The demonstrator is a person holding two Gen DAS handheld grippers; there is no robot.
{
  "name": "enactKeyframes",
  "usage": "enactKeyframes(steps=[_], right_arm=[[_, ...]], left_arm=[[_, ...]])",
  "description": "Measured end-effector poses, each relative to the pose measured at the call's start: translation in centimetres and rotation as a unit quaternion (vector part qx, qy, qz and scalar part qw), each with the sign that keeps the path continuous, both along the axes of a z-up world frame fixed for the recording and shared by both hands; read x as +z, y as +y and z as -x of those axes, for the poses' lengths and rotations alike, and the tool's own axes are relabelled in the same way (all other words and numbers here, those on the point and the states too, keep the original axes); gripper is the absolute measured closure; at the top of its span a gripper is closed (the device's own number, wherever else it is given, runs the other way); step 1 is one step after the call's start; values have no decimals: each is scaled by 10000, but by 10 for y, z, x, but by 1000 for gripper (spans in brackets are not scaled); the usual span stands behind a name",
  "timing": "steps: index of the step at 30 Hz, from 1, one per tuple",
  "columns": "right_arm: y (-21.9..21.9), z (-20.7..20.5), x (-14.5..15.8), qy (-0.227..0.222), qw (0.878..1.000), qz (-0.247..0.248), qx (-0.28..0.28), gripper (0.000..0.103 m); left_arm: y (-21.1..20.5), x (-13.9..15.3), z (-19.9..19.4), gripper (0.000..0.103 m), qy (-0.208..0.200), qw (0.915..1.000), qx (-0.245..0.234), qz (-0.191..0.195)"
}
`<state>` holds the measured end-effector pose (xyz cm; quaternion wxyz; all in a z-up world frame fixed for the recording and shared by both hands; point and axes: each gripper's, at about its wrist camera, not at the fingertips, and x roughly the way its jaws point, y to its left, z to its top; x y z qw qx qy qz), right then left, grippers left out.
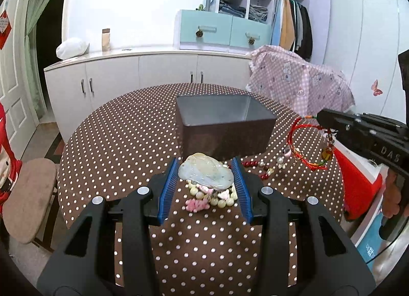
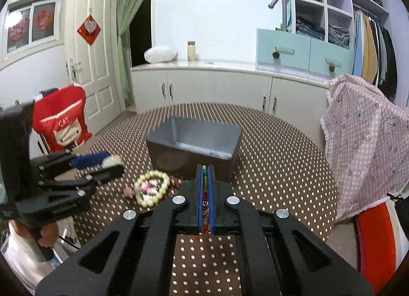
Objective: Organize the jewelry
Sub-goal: 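Lift the jade pendant with the left tool while the right tool carries the bracelet to the box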
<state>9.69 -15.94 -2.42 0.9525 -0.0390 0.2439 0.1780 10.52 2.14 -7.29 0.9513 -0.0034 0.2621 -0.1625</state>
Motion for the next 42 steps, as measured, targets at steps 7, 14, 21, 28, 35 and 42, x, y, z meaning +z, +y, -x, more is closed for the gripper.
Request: enactKeyframes(steps=[7,14,21,28,35,42], right_arm=[[-5,-8,5,47,9995,-281,125,101],[-3,-25,-29,651,9976,-223,1,101],[-6,-28,-10,394,9990,-181,50,101],[-3,-40,22,9,9999,-99,119,101],[-1,-59,41,-236,9996,-55,148,101],[3,-78,32,-125,9998,-11,156,101]], left_arm=[[-3,7,0,61,-105,9999,-87,95],[-5,6,-2,61,-79,9999,-110,87],[-7,12,-7,61,-129,9998,-79,96],[-12,30,-20,61,-334,9994,-65,2],[-19,44,-39,61,-457,9989,-94,-53],[-26,39,-58,61,-362,9992,-135,-45]])
